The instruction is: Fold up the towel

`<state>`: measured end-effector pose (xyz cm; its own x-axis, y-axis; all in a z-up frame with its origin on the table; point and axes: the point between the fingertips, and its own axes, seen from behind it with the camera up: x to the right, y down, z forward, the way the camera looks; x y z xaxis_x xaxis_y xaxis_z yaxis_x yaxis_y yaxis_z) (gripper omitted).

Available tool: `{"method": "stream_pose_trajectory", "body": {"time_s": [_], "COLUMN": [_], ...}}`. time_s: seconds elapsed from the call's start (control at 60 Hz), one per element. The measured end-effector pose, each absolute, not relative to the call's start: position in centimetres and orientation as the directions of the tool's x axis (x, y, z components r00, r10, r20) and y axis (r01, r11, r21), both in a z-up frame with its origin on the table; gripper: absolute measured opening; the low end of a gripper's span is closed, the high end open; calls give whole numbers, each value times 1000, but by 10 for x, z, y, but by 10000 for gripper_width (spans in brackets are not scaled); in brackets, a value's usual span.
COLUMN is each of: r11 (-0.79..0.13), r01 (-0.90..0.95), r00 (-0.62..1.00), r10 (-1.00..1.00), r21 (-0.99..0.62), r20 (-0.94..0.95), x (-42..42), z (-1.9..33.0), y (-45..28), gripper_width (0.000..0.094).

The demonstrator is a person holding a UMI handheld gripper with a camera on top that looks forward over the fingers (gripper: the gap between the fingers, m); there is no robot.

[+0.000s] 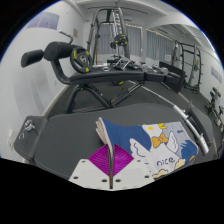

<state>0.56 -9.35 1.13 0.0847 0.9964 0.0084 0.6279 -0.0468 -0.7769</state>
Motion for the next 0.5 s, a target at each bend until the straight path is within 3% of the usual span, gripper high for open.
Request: {"method": "stream_pose_trajectory", "body": {"time_s": [0.15,0.25,0.383,0.5], "r11": [-164,-170,-182,-185], "r01": [559,528,524,542], "r00": [81,94,148,194], "r10": [986,985,981,977], "r21": [-813,-832,-832,-820], "r20": [-143,-142,-122,-92], "x": [7,4,6,6], "z": [87,118,117,88], "y": [-83,-42,29,84], "gripper_width": [14,14,18,25]}}
